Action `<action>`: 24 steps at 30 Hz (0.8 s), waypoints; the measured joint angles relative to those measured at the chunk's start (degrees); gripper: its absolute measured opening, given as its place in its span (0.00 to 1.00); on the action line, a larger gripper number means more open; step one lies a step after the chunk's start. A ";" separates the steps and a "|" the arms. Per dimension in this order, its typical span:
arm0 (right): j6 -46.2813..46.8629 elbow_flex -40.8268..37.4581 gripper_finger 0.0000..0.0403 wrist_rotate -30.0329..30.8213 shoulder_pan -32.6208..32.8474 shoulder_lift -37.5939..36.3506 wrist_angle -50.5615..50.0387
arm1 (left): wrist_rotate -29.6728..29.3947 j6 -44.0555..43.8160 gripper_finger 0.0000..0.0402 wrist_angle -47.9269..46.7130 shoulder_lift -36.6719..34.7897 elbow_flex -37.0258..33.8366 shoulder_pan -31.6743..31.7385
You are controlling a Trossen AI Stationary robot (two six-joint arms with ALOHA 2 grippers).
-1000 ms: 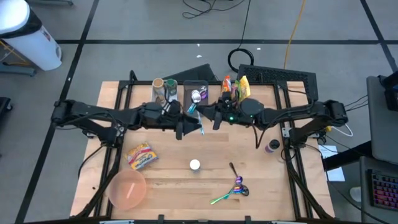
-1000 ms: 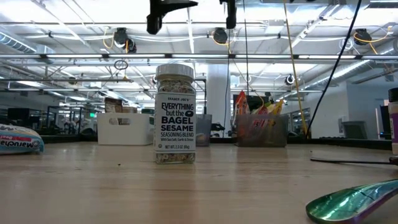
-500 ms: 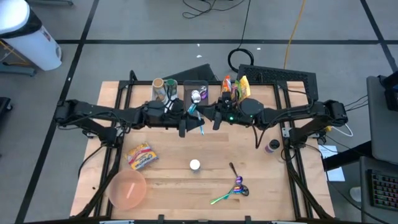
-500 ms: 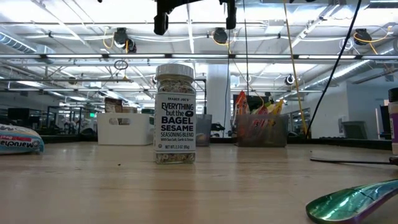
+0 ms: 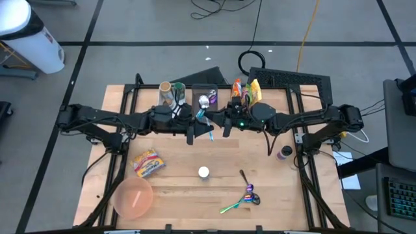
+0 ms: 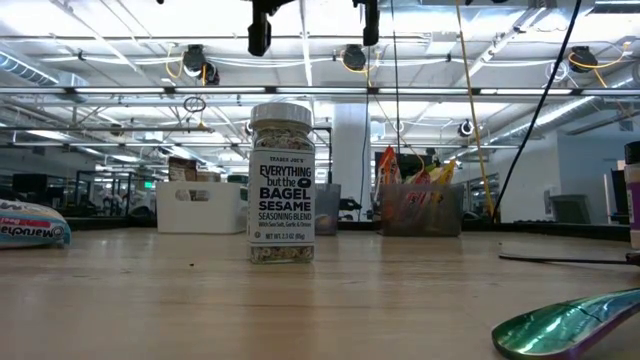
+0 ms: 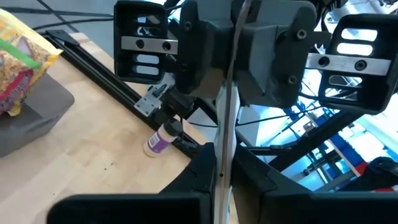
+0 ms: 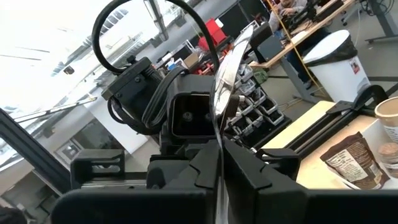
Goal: Pick & Place Food Item
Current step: Put the patterned spoon into the left black bin
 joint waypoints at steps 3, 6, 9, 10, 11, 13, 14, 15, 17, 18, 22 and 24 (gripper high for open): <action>0.08 0.00 0.07 -0.08 -0.32 0.00 0.12 | 0.56 1.03 0.06 -0.01 0.00 0.00 0.01; 0.08 0.00 0.15 -0.13 -0.46 0.00 0.59 | 0.84 1.17 0.06 -0.01 0.00 0.00 0.07; 0.07 0.00 0.24 -0.13 -0.50 0.00 2.20 | 0.89 1.73 0.06 -0.01 0.00 0.00 0.07; 0.06 0.00 0.27 -0.13 -0.50 0.00 2.93 | 0.89 1.88 0.06 -0.01 0.00 0.00 0.07; 0.06 0.00 0.30 -0.13 -0.50 0.00 3.76 | 0.93 2.04 0.06 -0.12 -0.03 0.00 0.18; 0.10 0.00 0.35 -0.13 -0.50 0.00 5.66 | 1.43 2.16 0.06 -1.84 -0.65 0.00 0.66; 0.28 0.00 0.37 -0.13 -0.56 0.00 6.34 | 1.94 2.39 0.06 -2.75 -1.02 0.00 1.03; 0.79 0.00 0.39 -0.15 -0.75 0.00 6.96 | 2.48 2.56 0.06 -3.68 -1.60 0.02 1.43; 2.41 -0.03 0.43 -0.20 -1.05 -0.39 7.18 | 3.28 3.26 0.06 -7.53 -3.40 0.02 2.18; 2.92 -0.04 0.44 -0.43 -1.31 -0.69 7.19 | 3.49 3.64 0.06 -9.16 -4.44 0.02 2.64; 4.13 0.00 0.48 -3.23 -2.73 -1.88 7.56 | 3.18 7.16 0.06 -23.24 -9.31 2.90 4.75; 5.80 0.00 0.50 -4.32 -3.46 -2.21 7.73 | 1.13 10.69 0.06 -34.15 -10.84 7.74 5.56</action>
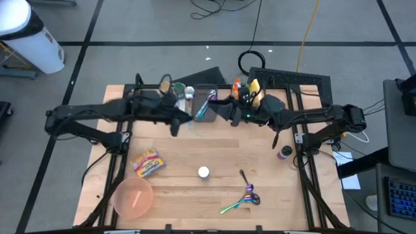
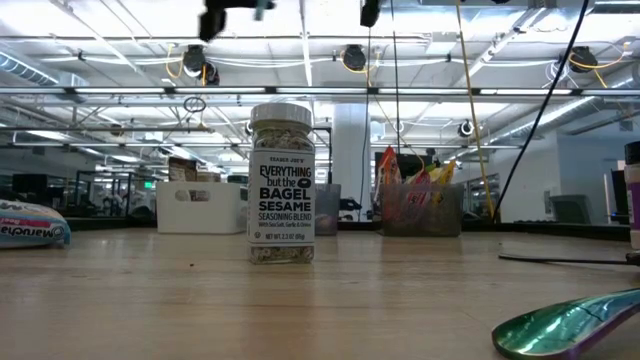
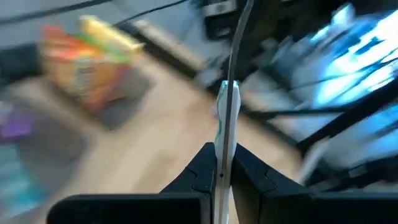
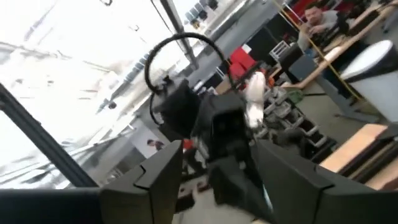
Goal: Pick & Place Food Item
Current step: Put the patterned spoon into the left black bin
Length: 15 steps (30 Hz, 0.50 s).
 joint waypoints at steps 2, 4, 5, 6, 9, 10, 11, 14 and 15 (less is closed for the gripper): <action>2.21 0.00 0.51 -0.51 -0.86 -0.17 0.10 | -3.17 4.47 0.06 -13.15 -0.69 6.25 0.58; 5.67 0.00 0.52 -1.78 -1.79 -0.20 -0.04 | -6.98 8.89 0.06 -23.36 -0.27 13.42 0.81; 7.67 0.00 0.52 -2.39 -2.22 -0.19 -0.07 | -8.97 10.92 0.06 -27.92 0.28 16.91 0.83; 9.52 0.00 0.53 -3.32 -2.66 -0.14 -0.09 | -10.91 12.71 0.06 -32.33 0.95 20.46 0.83; 14.89 0.00 0.54 -5.18 -3.55 0.58 -0.02 | -16.11 17.18 0.06 -42.50 3.68 30.08 0.78; 16.65 -0.02 0.54 -5.63 -3.73 0.70 -0.20 | -17.60 18.49 0.06 -45.38 4.75 32.88 0.63; 18.15 -0.02 0.55 -6.11 -3.83 0.75 -0.14 | -19.23 19.67 0.06 -48.59 5.92 35.58 0.30; 22.19 0.00 0.54 -6.19 -4.24 0.62 0.64 | -24.26 23.76 0.06 -56.88 9.98 42.14 -0.85; 23.37 0.00 0.54 -6.21 -4.38 0.61 0.62 | -25.51 25.37 0.06 -59.57 11.47 43.78 -1.28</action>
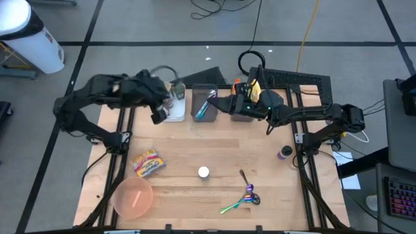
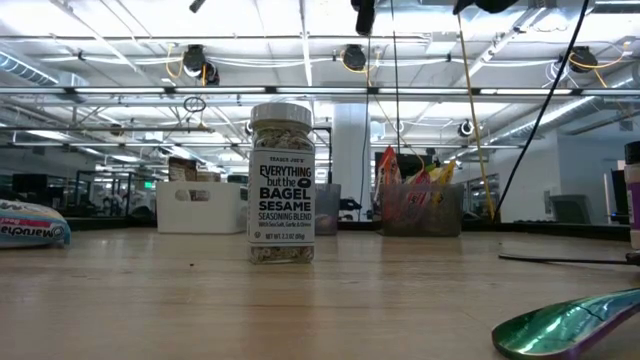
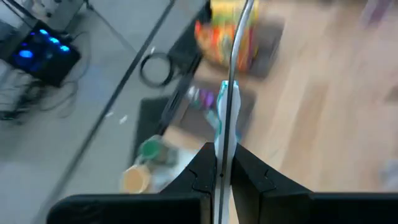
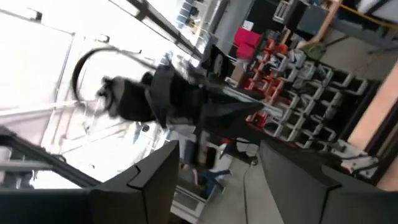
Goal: Pick & Place Food Item
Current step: Put the patterned spoon into the left black bin
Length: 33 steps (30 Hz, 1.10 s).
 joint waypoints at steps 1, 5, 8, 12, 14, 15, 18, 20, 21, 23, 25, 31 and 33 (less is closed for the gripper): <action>1.15 0.00 0.54 -0.08 -0.09 0.00 -0.25 | -1.02 1.50 0.06 -2.70 1.74 1.50 -0.33; 4.13 0.00 0.54 -0.14 -0.16 0.04 -0.26 | -4.64 5.90 0.06 -11.20 8.55 6.63 -1.03; 5.70 0.00 0.54 -0.67 -0.14 0.27 -0.63 | -7.49 7.97 0.06 -13.99 13.05 9.11 -1.09; 8.56 -0.04 0.54 -2.05 -0.44 0.81 -2.64 | -9.64 11.67 0.06 -14.04 16.92 10.95 -1.82; 10.28 -0.04 0.53 -2.02 -0.56 0.81 -3.99 | -12.17 13.52 0.06 -13.99 17.99 11.47 -2.36; 10.96 -0.13 0.53 -1.79 -0.69 1.05 -4.11 | -13.10 14.57 0.06 -13.99 18.43 11.47 -2.77; 15.10 -2.80 0.53 -1.51 -1.15 1.49 0.36 | -16.35 16.25 0.06 -14.04 19.17 11.47 -3.72; 18.91 -5.34 0.53 -0.32 -1.21 1.53 6.81 | -17.48 16.79 0.06 -14.03 19.08 11.47 -4.14; 20.65 -6.64 0.53 0.94 -1.19 1.38 9.22 | -18.30 17.38 0.06 -14.09 19.00 11.47 -4.43; 23.13 -9.28 0.53 3.09 -1.19 1.29 11.89 | -20.57 18.92 0.06 -14.05 18.98 11.47 -4.96; 25.53 -11.54 0.53 4.15 -1.19 1.53 13.14 | -22.98 21.61 0.06 -14.04 19.06 11.47 -5.81; 27.83 -12.13 0.53 5.26 -1.12 1.38 17.02 | -26.17 31.56 0.06 -13.85 20.48 11.49 -7.67; 27.63 -11.85 0.53 6.14 -0.99 1.46 18.04 | -26.48 35.04 0.06 -13.77 21.34 11.49 -8.04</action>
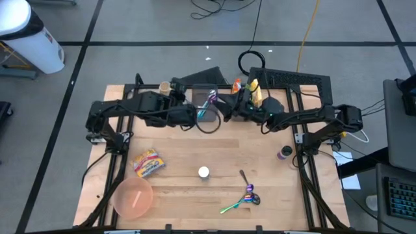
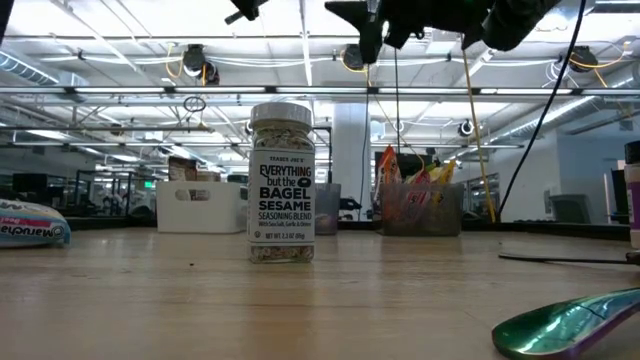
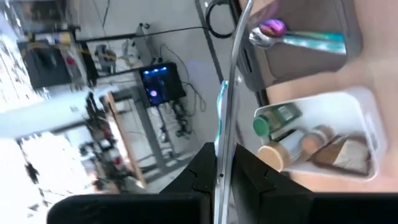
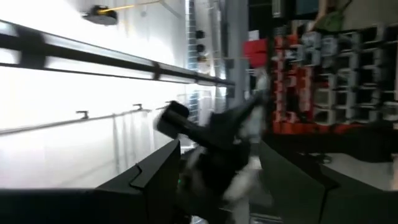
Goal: Pick & Place Food Item
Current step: Put the patterned spoon into the left black bin
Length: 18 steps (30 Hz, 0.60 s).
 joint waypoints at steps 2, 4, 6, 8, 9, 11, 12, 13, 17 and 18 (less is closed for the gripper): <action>0.00 0.77 0.53 -0.08 0.22 -0.02 0.47 | -1.86 3.25 0.06 -0.13 1.03 0.00 -0.41; 0.31 0.84 0.53 -0.16 0.68 -0.13 0.27 | -4.75 6.76 0.06 -0.10 2.18 0.00 -0.61; 0.39 0.78 0.53 -1.13 1.24 -0.02 -0.69 | -6.42 9.36 0.06 0.26 3.09 -0.04 -0.60; 0.46 0.74 0.53 -1.94 1.80 -0.02 -2.12 | -7.47 10.93 0.06 0.66 3.76 -0.04 -0.35; 0.17 0.74 0.53 -2.05 2.06 -0.02 -2.68 | -8.05 11.17 0.06 0.66 3.90 -0.04 -0.29; -1.27 0.74 0.53 -1.96 2.38 -0.02 -4.19 | -9.63 11.88 0.06 1.18 4.25 -0.03 -0.26; -2.29 0.74 0.53 -1.69 2.45 -0.02 -4.52 | -9.91 12.11 0.06 1.16 4.32 -0.03 -0.26; -3.29 0.73 0.53 -1.49 2.48 -0.02 -4.65 | -10.14 12.15 0.06 1.19 4.40 -0.04 -0.26; -5.80 0.72 0.53 -0.07 0.99 -0.02 -4.77 | -11.08 11.98 0.06 1.36 4.40 -0.04 -1.08; -5.77 0.72 0.53 -0.26 0.60 -0.02 -5.14 | -11.70 11.97 0.06 1.34 4.39 -0.04 -1.33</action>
